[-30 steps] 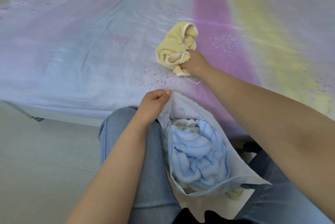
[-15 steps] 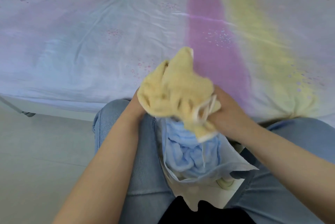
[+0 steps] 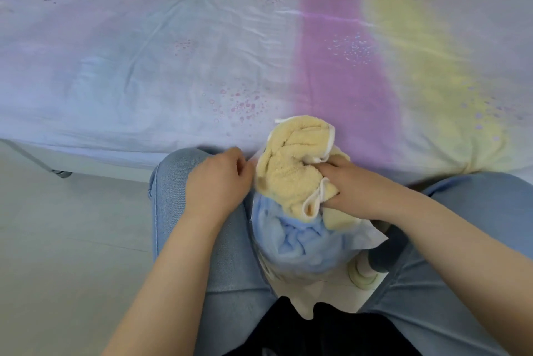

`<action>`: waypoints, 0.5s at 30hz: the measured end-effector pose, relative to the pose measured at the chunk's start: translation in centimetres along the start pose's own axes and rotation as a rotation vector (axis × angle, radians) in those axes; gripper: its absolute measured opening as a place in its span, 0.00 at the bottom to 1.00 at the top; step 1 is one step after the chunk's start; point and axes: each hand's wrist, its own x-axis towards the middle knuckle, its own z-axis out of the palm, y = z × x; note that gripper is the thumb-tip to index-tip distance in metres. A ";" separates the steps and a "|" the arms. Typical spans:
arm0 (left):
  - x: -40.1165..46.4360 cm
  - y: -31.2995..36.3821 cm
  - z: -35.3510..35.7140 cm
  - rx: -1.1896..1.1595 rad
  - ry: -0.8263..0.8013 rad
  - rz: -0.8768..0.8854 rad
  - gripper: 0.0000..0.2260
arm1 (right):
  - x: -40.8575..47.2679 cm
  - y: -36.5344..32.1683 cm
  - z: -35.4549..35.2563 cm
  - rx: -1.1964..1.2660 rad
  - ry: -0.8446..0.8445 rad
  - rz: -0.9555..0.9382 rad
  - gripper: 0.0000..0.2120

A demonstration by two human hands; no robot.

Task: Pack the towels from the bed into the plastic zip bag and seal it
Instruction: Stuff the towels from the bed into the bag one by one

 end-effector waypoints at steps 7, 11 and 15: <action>-4.0 3.0 -0.1 0.206 -0.596 0.139 0.22 | 0.4 0.2 1.2 0.318 0.165 -0.018 0.36; -3.8 4.2 0.4 0.415 -0.499 0.144 0.11 | -0.3 0.1 1.7 0.405 0.251 -0.022 0.30; -2.7 2.6 -0.7 0.256 -0.378 -0.041 0.14 | -1.3 1.3 2.0 0.186 0.237 -0.008 0.28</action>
